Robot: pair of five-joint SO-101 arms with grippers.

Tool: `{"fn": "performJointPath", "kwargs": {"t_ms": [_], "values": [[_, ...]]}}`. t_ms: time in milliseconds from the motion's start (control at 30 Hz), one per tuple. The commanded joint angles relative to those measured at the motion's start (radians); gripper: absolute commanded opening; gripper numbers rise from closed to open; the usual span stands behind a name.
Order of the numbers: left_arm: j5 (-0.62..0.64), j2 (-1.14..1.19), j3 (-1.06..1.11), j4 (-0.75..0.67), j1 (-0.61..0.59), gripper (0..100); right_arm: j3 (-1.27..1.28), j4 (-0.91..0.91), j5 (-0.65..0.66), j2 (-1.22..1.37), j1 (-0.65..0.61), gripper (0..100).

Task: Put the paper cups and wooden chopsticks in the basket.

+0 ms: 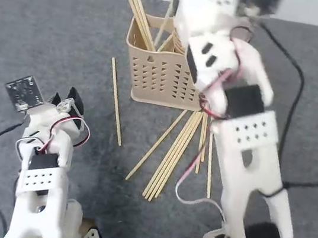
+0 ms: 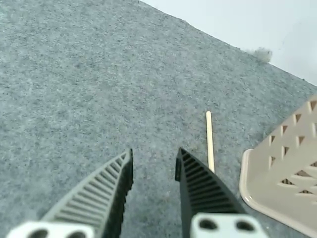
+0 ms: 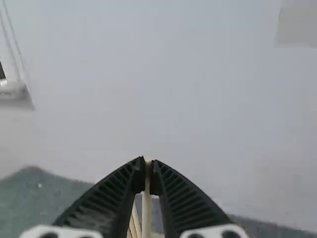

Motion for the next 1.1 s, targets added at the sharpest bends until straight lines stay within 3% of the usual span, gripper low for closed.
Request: {"fn": "performJointPath", "kwargs": {"t_ms": [0, 200, 433, 767, 1067], "values": [[-0.011, -0.029, -0.004, -0.023, 0.008, 13, -0.054, 0.082, -0.041, 0.025, 0.015, 0.7], [-0.011, -0.029, -0.004, -0.023, 0.008, 13, -0.054, 0.128, -0.153, 0.051, 0.064, 1.8], [-0.011, -0.029, -0.004, -0.023, 0.008, 13, -0.058, 0.297, -0.161, -0.022, 0.073, 20.9], [-0.011, -0.029, -0.004, -0.023, 0.008, 13, -0.057, 0.498, -0.158, -0.252, 0.082, 15.3], [-0.011, -0.029, -0.004, -0.02, 0.008, 13, -0.052, 0.998, -0.155, -0.39, 0.082, 15.1]]}}
